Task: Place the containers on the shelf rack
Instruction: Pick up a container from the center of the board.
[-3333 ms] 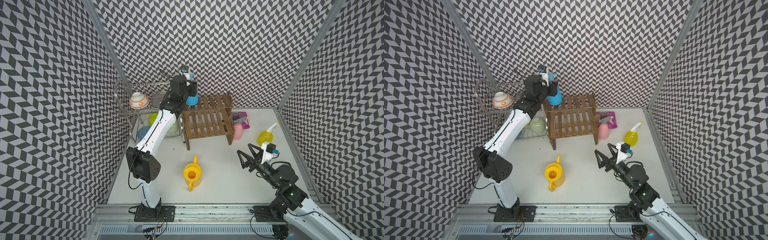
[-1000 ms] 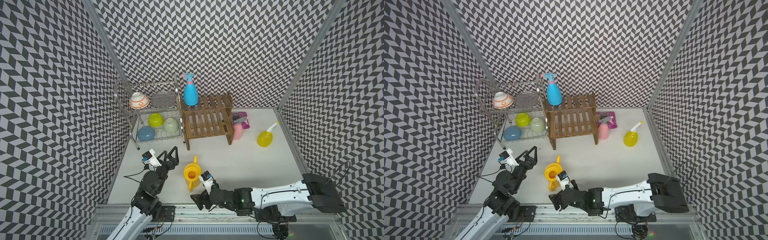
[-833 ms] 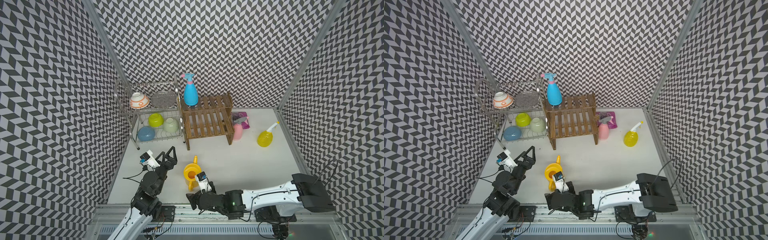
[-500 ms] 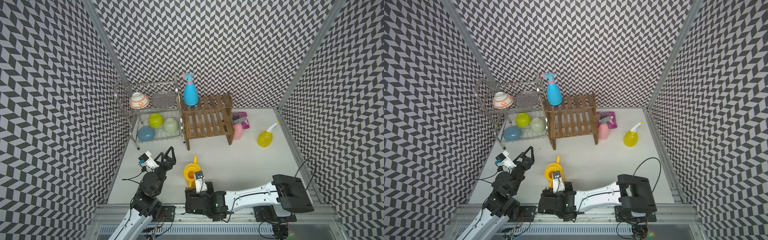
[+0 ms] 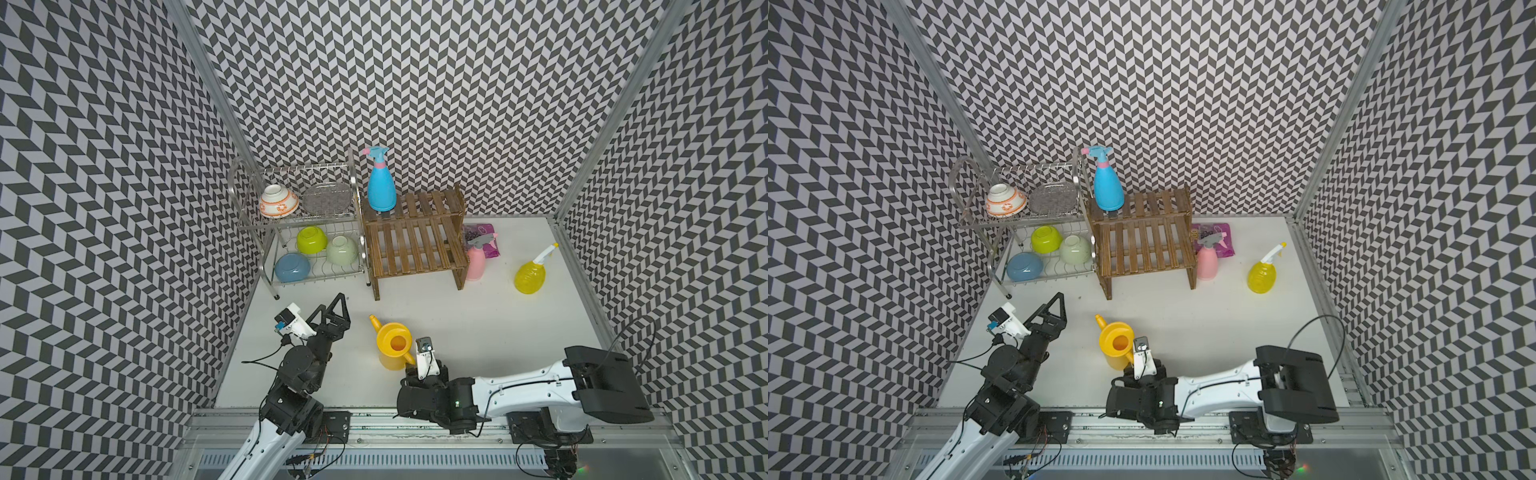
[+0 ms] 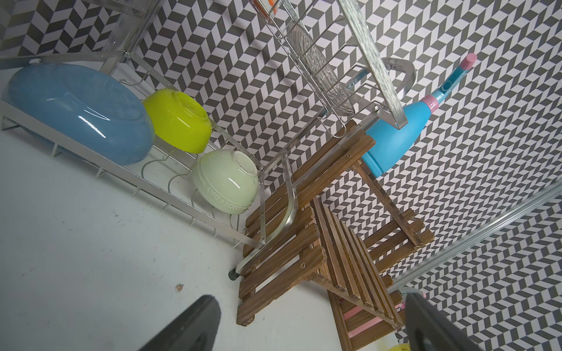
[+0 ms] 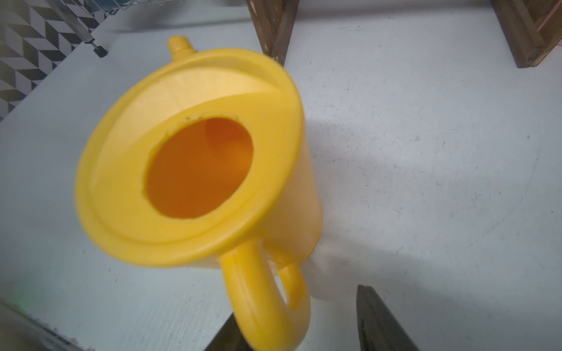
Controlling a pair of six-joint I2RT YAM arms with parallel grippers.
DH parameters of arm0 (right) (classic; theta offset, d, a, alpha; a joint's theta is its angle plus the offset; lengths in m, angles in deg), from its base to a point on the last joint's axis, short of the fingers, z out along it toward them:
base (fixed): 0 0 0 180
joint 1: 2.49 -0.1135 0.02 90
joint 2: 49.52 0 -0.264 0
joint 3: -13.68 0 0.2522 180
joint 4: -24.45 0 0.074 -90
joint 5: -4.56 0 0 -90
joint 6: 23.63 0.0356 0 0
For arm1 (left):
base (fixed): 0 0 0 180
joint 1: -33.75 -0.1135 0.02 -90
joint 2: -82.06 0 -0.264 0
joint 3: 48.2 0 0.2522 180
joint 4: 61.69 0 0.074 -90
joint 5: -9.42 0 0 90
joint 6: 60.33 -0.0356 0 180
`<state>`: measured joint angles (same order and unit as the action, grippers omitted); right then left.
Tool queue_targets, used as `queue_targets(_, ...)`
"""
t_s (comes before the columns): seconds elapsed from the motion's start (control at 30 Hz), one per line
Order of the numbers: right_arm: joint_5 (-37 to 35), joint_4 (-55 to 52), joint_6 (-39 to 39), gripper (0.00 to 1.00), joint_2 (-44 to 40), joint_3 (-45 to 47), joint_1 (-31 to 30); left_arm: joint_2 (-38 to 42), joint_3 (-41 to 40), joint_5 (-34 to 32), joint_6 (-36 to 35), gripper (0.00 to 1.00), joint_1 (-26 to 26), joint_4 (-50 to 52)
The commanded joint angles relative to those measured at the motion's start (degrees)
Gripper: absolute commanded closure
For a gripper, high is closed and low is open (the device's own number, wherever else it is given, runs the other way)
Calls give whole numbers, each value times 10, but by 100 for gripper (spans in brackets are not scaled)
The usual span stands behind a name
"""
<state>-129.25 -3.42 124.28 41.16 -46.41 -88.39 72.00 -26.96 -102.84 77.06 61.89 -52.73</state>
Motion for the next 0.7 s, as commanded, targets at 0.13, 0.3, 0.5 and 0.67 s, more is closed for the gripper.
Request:
queue_targets(0.13, 94, 152, -189, 53, -22, 23, 32, 2, -1, 1, -9, 3, 3, -2)
queue_targets(0.3, 141, 209, -287, 55, -26, 45, 48, 0, 0, 4, -11, 3, 3, -5)
queue_targets(0.5, 171, 248, -311, 79, -42, 81, 79, 0, 0, 7, -11, 4, 3, -5)
queue_targets(0.67, 165, 262, -330, 93, -66, 107, 81, -1, -2, 12, -11, 4, 3, -9)
